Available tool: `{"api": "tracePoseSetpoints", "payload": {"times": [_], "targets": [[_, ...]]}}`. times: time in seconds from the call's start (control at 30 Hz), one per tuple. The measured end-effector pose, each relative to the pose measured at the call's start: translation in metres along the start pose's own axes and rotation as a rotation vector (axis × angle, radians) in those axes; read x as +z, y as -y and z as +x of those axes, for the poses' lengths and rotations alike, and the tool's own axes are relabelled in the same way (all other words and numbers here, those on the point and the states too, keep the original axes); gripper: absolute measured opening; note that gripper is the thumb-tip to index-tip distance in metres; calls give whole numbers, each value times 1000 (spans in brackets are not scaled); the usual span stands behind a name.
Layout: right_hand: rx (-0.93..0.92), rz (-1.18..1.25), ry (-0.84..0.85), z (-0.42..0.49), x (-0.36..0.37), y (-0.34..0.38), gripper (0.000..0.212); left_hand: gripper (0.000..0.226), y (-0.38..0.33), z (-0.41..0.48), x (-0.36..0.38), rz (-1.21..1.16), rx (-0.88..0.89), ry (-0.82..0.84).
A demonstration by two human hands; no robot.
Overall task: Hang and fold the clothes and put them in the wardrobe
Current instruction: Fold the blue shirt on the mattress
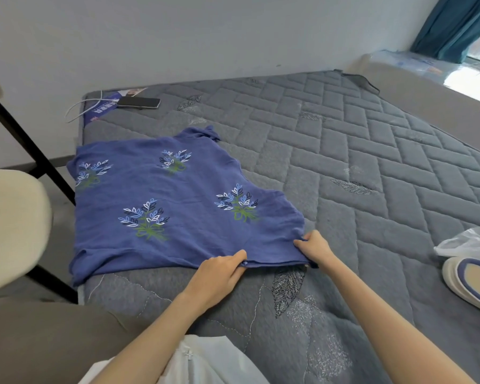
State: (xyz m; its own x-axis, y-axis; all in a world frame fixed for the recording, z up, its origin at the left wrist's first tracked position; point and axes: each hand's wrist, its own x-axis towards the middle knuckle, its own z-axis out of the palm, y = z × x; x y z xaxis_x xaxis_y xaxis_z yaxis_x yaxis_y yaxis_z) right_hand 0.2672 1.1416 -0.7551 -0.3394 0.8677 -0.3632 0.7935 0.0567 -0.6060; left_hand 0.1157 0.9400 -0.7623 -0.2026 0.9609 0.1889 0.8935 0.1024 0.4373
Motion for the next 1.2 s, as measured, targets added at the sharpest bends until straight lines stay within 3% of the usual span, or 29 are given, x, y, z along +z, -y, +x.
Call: {"api": "tracePoseSetpoints", "payload": {"times": [0.13,0.27,0.37,0.43,0.47,0.57,0.63,0.7,0.8,0.87,0.93,1.03,1.13,1.2], "targets": [[-64,400,-143,1,-8,23,27,13,2,5,-11,-293,-215,-191],[-213,449,-126,15,-9,63,15,21,11,19,-20,-547,-465,-271],[-276,415,-72,31,-4,97,16,21,27,30,-28,-610,-618,-291],[-277,400,11,41,2,117,8,17,40,36,-31,-719,-698,-253],[-273,414,74,46,5,125,15,16,46,38,-33,-755,-738,-233],[-274,479,208,53,12,141,39,16,65,45,-36,-717,-819,-251],[-297,511,198,58,15,143,41,25,73,49,-40,-563,-851,-254],[-332,506,147,63,20,142,32,33,74,52,-41,-350,-805,-276],[-495,235,63,70,31,133,23,30,65,56,-41,-164,-539,-302],[-683,-25,81,71,41,122,27,35,60,66,-35,-72,-330,-210],[-788,-321,156,73,51,111,39,50,61,74,-24,62,-215,6],[-657,-625,228,80,56,92,54,65,74,71,-8,233,-264,304],[-625,-703,183,86,53,79,89,78,85,68,-7,321,-270,361],[-632,-667,94,89,50,84,86,85,94,72,-8,296,-212,369]]}}
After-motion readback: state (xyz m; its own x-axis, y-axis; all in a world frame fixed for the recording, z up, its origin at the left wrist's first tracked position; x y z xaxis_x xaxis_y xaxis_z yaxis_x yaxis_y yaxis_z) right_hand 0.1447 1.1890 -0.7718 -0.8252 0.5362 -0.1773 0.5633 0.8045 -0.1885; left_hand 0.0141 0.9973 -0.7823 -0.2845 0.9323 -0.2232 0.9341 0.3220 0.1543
